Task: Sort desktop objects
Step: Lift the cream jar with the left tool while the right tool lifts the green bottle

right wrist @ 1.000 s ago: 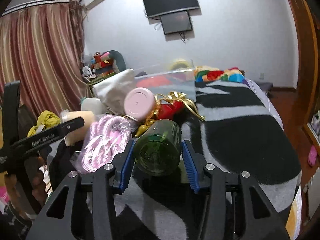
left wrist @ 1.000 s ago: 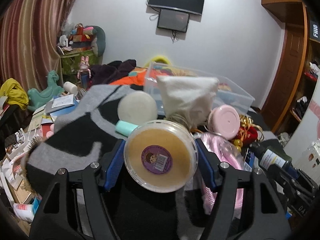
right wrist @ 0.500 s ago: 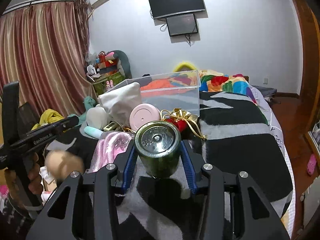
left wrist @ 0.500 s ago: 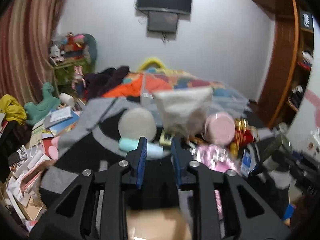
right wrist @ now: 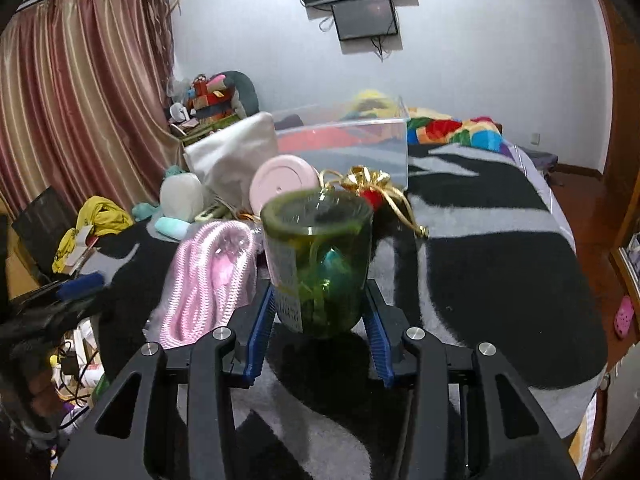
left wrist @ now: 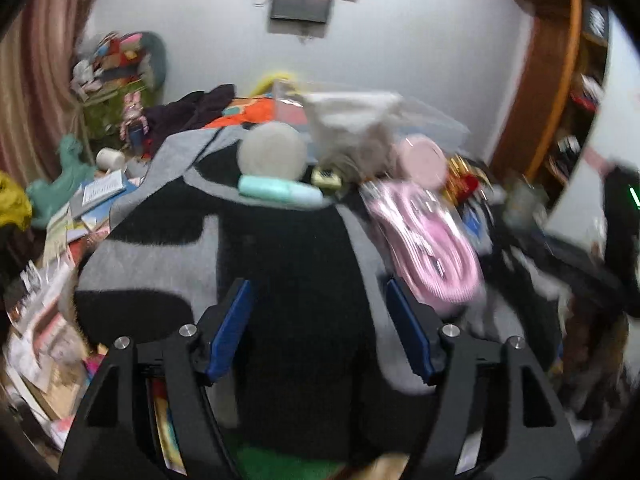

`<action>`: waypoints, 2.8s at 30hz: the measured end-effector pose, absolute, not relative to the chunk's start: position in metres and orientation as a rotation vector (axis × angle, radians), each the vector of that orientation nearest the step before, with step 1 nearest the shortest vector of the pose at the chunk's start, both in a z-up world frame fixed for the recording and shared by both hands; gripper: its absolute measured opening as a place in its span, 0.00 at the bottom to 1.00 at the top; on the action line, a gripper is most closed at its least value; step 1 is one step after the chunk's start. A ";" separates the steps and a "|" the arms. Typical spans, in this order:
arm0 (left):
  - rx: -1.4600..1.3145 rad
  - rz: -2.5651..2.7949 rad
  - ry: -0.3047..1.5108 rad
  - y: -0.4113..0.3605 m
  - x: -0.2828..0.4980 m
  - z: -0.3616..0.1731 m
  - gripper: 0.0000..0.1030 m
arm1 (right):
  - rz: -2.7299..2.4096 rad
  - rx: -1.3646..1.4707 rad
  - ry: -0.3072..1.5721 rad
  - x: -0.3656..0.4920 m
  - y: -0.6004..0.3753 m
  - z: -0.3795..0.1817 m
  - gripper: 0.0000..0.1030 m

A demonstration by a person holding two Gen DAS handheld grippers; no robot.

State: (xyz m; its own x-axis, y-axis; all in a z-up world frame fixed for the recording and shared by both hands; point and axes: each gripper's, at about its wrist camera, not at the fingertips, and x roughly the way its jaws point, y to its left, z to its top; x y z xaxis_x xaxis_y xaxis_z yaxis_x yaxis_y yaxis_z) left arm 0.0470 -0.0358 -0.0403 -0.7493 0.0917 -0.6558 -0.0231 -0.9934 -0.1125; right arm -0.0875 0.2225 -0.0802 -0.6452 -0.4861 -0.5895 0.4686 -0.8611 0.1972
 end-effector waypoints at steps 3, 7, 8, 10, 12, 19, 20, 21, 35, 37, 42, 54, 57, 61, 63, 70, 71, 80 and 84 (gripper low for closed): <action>-1.141 2.788 -0.053 -0.028 0.064 -0.045 0.69 | -2.464 0.893 -0.023 -0.092 0.222 -0.081 0.38; -1.204 2.681 0.024 -0.022 0.087 -0.054 0.70 | -2.480 0.887 -0.006 -0.102 0.219 -0.079 0.39; -1.219 2.655 0.041 -0.020 0.093 -0.055 0.70 | -2.473 0.895 -0.009 -0.104 0.218 -0.079 0.39; -1.243 2.611 0.052 -0.019 0.099 -0.058 0.70 | -2.459 0.919 -0.006 -0.111 0.216 -0.078 0.39; -1.257 2.571 0.067 -0.018 0.105 -0.061 0.70 | -2.454 0.932 -0.013 -0.115 0.213 -0.078 0.39; -1.348 2.422 0.201 0.002 0.114 -0.085 0.71 | -2.419 0.999 -0.039 -0.131 0.209 -0.079 0.39; -1.356 2.402 0.215 0.005 0.114 -0.089 0.71 | -2.415 1.003 -0.039 -0.132 0.207 -0.079 0.39; -1.365 2.380 0.216 0.008 0.114 -0.092 0.71 | -2.408 1.007 -0.037 -0.133 0.206 -0.079 0.39; -1.578 2.070 0.131 0.015 0.099 -0.126 0.74 | -2.401 1.017 -0.026 -0.134 0.201 -0.080 0.39; -1.655 2.056 0.073 0.011 0.096 -0.134 0.81 | -2.405 1.010 -0.013 -0.132 0.199 -0.080 0.39; -1.688 2.096 0.004 0.011 0.098 -0.140 0.81 | -2.415 0.982 0.039 -0.128 0.193 -0.082 0.39; -1.593 2.308 0.098 0.027 0.112 -0.108 0.64 | -2.399 0.887 0.020 -0.117 0.195 -0.072 0.38; -1.553 2.336 0.075 0.026 0.115 -0.094 0.58 | -2.387 0.860 -0.008 -0.112 0.198 -0.066 0.38; -1.525 2.383 0.032 0.020 0.115 -0.084 0.57 | -2.373 0.841 -0.015 -0.109 0.201 -0.060 0.38; -1.501 2.402 0.023 0.019 0.117 -0.078 0.57 | -2.372 0.834 -0.021 -0.108 0.203 -0.057 0.38; -1.338 2.518 -0.027 0.000 0.095 -0.039 0.08 | -2.377 0.799 -0.041 -0.105 0.211 -0.046 0.38; -1.339 2.546 -0.023 -0.001 0.085 -0.031 0.01 | -2.376 0.792 -0.041 -0.105 0.211 -0.044 0.38; -1.397 2.464 -0.112 -0.024 0.063 -0.049 0.04 | -2.363 0.798 -0.016 -0.102 0.215 -0.047 0.38; -1.457 2.453 -0.038 -0.030 0.093 -0.056 0.27 | -2.339 0.817 -0.049 -0.106 0.220 -0.048 0.38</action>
State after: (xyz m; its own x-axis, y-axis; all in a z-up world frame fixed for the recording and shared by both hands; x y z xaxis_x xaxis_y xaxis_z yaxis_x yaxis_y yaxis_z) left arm 0.0932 -0.0297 -0.0560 -0.4480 0.2575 -0.8562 -0.2308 -0.9585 -0.1675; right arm -0.1064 0.2196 -0.0481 -0.5934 -0.5933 -0.5440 0.5701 -0.7869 0.2363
